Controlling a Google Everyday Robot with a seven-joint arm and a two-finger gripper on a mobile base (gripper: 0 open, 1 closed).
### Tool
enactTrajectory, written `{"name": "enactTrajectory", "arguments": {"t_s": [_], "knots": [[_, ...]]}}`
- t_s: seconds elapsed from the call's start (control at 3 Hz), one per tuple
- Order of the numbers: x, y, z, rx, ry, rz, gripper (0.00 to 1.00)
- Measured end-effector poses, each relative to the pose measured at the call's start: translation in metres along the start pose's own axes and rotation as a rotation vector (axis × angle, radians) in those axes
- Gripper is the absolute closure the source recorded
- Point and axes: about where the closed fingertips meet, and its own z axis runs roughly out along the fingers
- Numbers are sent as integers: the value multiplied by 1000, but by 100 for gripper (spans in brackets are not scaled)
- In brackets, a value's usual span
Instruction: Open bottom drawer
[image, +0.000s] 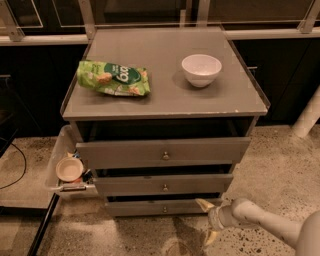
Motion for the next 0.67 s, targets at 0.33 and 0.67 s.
{"name": "enactTrajectory", "arguments": {"t_s": [0.33,0.67], "knots": [[12,-14,13,7,27,-5,0],[25,-26,24,22,47,-1,0]]}}
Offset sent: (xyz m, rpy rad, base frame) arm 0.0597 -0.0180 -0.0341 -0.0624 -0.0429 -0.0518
